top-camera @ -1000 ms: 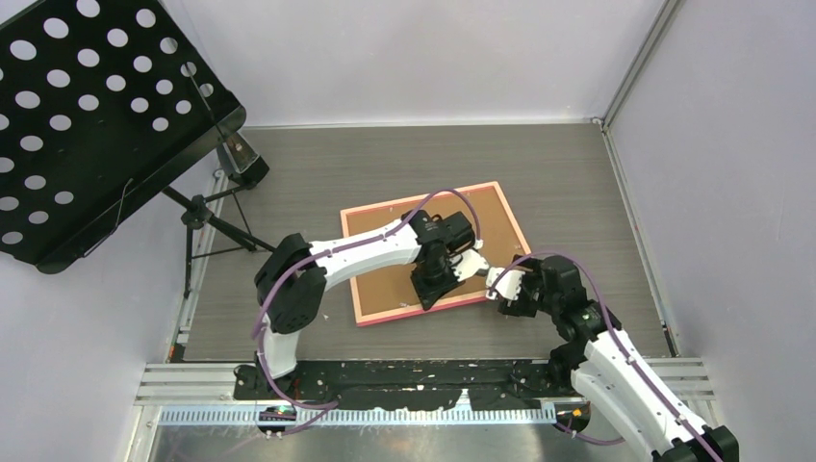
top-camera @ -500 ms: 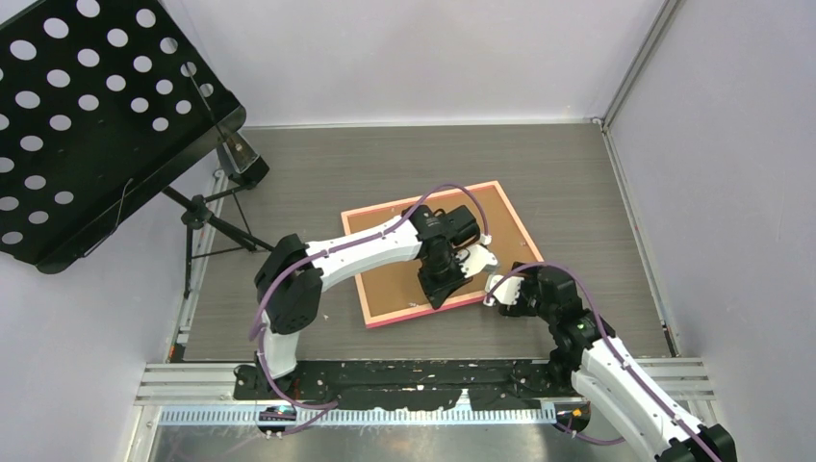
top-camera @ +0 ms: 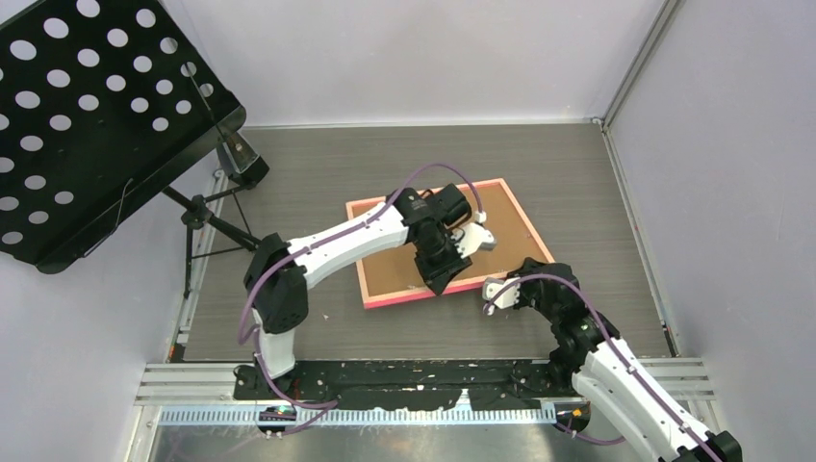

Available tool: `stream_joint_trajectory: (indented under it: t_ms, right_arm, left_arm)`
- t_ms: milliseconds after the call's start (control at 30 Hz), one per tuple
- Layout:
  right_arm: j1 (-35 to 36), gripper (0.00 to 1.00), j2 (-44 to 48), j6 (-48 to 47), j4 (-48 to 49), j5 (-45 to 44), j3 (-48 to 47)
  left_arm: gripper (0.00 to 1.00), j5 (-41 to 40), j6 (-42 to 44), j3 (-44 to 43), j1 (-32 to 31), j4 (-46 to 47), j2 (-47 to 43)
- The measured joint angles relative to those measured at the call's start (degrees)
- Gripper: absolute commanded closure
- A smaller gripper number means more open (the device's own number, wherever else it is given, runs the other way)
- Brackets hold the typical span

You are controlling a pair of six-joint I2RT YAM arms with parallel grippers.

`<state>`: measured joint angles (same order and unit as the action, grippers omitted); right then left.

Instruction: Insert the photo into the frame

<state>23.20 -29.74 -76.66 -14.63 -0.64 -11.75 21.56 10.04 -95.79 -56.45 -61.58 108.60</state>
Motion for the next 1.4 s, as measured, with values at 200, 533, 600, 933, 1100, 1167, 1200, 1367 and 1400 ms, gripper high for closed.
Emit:
stream_joint_trajectory:
  t_ms: [200,533,600,933,1100,1167,1200,1367,1400]
  right_arm:
    - [-0.20,0.95,-0.15,5.22,-7.56,0.24,-8.68]
    - [-0.52,0.95,-5.44,13.94,-22.18,2.89,-25.42]
    - [-0.52,0.95,-7.93,15.50,-25.07,3.78,-29.79]
    - [-0.46,0.95,-21.11,27.34,-34.88,8.63,-50.12]
    - [-0.50,0.95,-27.89,33.73,-39.80,9.90,-59.87]
    - [-0.50,0.95,-29.92,35.76,-41.33,10.01,-62.99]
    - [-0.52,0.95,-30.86,36.85,-41.99,10.05,-64.41]
    - [-0.52,0.95,-33.68,42.10,-44.54,10.29,-69.48]
    - [-0.57,0.95,-34.10,43.04,-44.98,10.34,-70.34]
  left_arm:
    - [0.19,-0.42,0.09,-1.42,2.62,0.59,-4.42]
    - [0.01,-9.84,0.96,-12.50,8.48,1.05,-11.08]
    - [0.00,-12.57,1.01,-13.53,9.64,2.27,-14.53]
    - [0.00,-22.60,1.22,-14.95,12.94,6.54,-27.34]
    - [0.00,-24.30,1.27,-14.97,13.03,6.51,-28.22]
    - [0.00,-24.41,1.16,-14.43,13.03,6.56,-28.33]
    - [0.00,-24.41,1.11,-13.68,13.03,6.71,-28.52]
    - [0.00,-24.39,0.92,-9.42,13.03,6.78,-29.33]
    - [0.01,-24.39,0.92,-8.72,13.03,6.88,-29.49]
